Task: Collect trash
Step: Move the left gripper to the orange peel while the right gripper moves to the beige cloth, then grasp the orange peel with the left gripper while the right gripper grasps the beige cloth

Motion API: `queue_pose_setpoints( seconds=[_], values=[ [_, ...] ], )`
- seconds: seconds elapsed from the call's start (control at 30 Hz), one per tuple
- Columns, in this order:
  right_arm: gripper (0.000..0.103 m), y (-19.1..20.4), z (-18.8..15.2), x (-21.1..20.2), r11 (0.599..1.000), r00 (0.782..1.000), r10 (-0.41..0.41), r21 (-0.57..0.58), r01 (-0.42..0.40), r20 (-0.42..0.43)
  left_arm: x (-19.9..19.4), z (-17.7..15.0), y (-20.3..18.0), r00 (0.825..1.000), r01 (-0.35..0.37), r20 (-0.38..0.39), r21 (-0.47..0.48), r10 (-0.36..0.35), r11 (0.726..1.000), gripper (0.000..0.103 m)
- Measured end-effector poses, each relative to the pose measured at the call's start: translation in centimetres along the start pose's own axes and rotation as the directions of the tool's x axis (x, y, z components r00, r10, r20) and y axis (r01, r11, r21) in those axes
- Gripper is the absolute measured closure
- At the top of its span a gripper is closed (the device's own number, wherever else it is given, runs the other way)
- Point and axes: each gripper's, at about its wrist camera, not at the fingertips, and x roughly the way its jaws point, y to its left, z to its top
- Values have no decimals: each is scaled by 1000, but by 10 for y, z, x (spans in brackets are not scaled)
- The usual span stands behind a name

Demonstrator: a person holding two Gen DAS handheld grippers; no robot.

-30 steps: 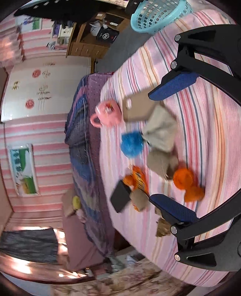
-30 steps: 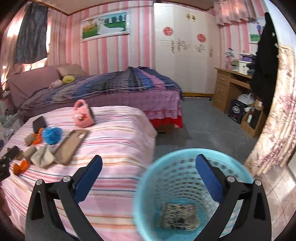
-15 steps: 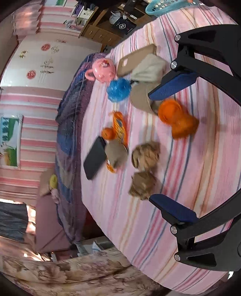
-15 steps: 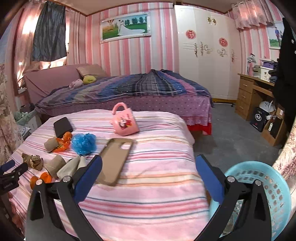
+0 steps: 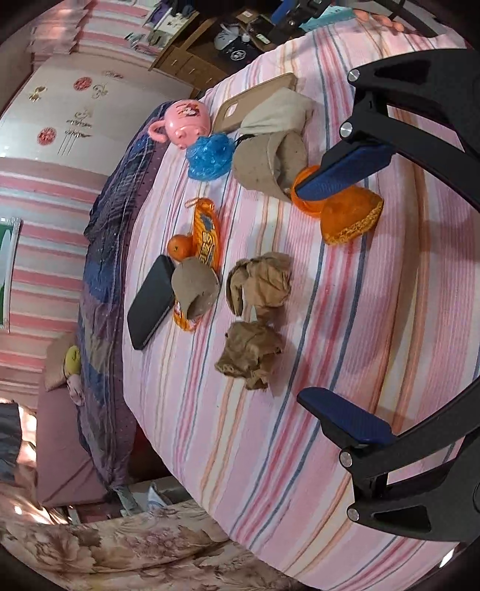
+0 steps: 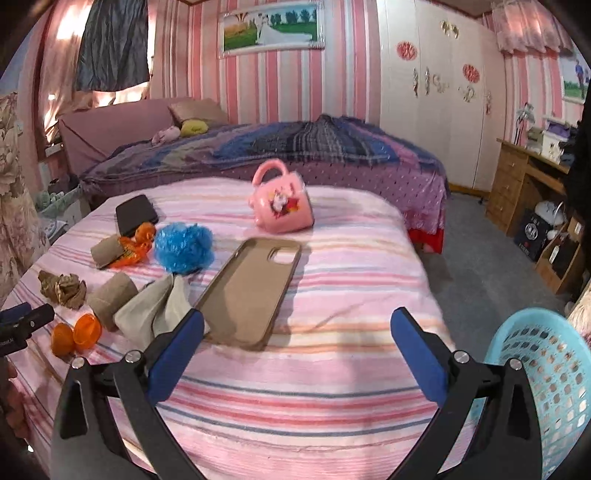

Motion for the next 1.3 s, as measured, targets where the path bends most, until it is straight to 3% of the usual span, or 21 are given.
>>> queue_pose_setpoints(
  seconds=[0.1, 0.23, 0.47, 0.53, 0.6, 0.63, 0.77, 0.87, 0.97, 1.07, 1.3],
  values=[
    [4, -4, 0, 5, 999, 999, -31, 10, 31, -11, 4, -2, -7, 1000, 11, -24, 39, -10, 999, 5],
    [4, -15, 0, 10, 997, 999, -13, 70, 15, -37, 8, -3, -18, 999, 15, -48, 87, -11, 996, 5],
    [4, -10, -4, 14, 999, 998, -9, 41, 12, -68, 9, -10, -37, 995, 75, -81, 161, -63, 984, 8],
    [4, -8, -3, 15, 999, 998, -13, 32, 16, -66, 13, -12, -41, 991, 96, -111, 171, -77, 981, 18],
    [4, -6, -4, 14, 1000, 998, -19, 22, 20, -60, 16, -14, -42, 987, 116, -135, 173, -93, 978, 37],
    [4, -5, -4, 13, 1000, 998, -18, 20, 20, -58, 18, -14, -42, 984, 131, -145, 167, -107, 977, 40],
    [4, -1, -4, 11, 1000, 999, -3, 11, 3, -41, 14, -15, -44, 984, 141, -134, 181, -118, 973, 67],
    [5, 6, -4, 11, 999, 999, 33, 1, -33, -35, 8, -15, -43, 986, 136, -117, 191, -116, 972, 74],
    [5, 17, -4, 13, 997, 997, 66, -30, -67, -37, 2, -14, -41, 990, 113, -99, 190, -96, 975, 76],
    [6, 32, -2, 16, 993, 994, 102, -54, -104, -46, -4, -9, -35, 998, 42, -50, 175, -34, 984, 76],
    [23, 75, -3, 41, 973, 969, 188, -102, -206, -163, -7, 6, -20, 995, -95, 32, 99, 92, 991, 76]
  ],
)
